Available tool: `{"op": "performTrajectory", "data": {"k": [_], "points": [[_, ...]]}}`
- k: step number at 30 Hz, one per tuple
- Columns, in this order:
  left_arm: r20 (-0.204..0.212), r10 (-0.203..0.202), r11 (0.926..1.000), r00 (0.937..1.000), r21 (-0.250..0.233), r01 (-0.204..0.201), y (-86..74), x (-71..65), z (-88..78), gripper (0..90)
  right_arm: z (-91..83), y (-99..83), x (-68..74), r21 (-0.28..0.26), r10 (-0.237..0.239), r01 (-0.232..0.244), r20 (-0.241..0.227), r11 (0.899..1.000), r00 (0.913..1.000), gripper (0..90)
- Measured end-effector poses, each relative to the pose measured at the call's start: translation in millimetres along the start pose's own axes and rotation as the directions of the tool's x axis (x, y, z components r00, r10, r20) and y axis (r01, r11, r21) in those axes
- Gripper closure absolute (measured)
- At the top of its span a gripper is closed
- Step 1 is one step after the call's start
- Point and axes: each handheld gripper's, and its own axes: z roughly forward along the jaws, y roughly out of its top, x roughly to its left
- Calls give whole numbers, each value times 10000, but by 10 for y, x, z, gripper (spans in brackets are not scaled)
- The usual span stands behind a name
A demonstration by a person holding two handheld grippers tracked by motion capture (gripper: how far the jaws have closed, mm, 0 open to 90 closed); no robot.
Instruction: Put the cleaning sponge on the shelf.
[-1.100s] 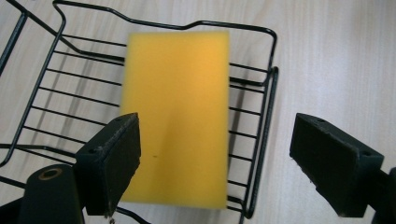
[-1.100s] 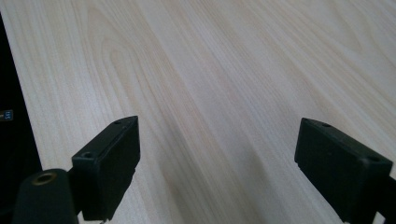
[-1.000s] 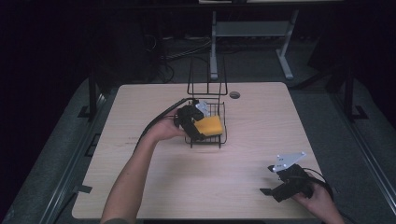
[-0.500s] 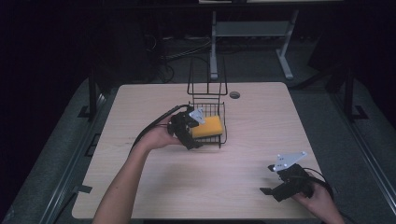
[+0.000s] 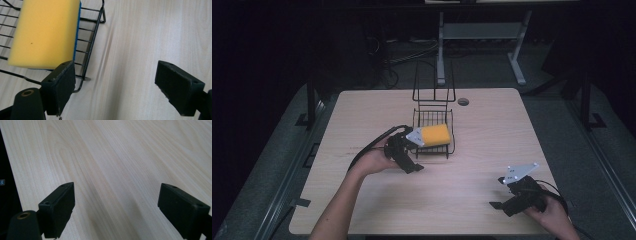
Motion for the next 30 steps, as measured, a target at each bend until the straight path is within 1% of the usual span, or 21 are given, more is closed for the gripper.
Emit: {"op": "performTrajectory", "data": {"k": [3,4,8,13,16,18,20,22,25,30], "points": [[1,31,9999,10000,155,-32,-13,-40,2,163,-1,-1,1,2,18,-18,0,10000,10000,139],[2,73,9999,10000,87,-73,-16,-50,-7,163,2,0,1,-5,-9,9,9,10000,10000,139],[20,-9,10000,10000,-86,9,-43,-95,-37,163,14,4,10,56,24,-24,-17,10000,10000,139],[-26,2,10000,10000,6,-2,-96,-173,-45,163,20,5,12,44,-46,46,-12,10000,10000,140],[22,-59,9999,10000,-104,60,-160,-216,-61,163,20,1,14,72,-11,11,-9,10000,10000,140],[-11,-86,10000,10000,-13,86,-193,-237,-66,163,23,1,15,102,-32,32,7,9999,10000,140],[-23,-86,10000,10000,-41,86,-231,-253,-83,163,28,2,18,116,14,-14,-31,9999,10000,140],[-84,-231,9996,9997,-141,230,-278,-277,-97,163,34,-2,18,125,43,-42,-47,9999,10000,140],[-75,-258,9997,9996,-43,258,-331,-293,-115,163,38,-6,18,154,53,-52,-26,9999,10000,139],[-126,-424,9990,9990,-135,422,-423,-334,-143,163,50,-9,22,235,58,-58,-11,9997,10000,140]]}}
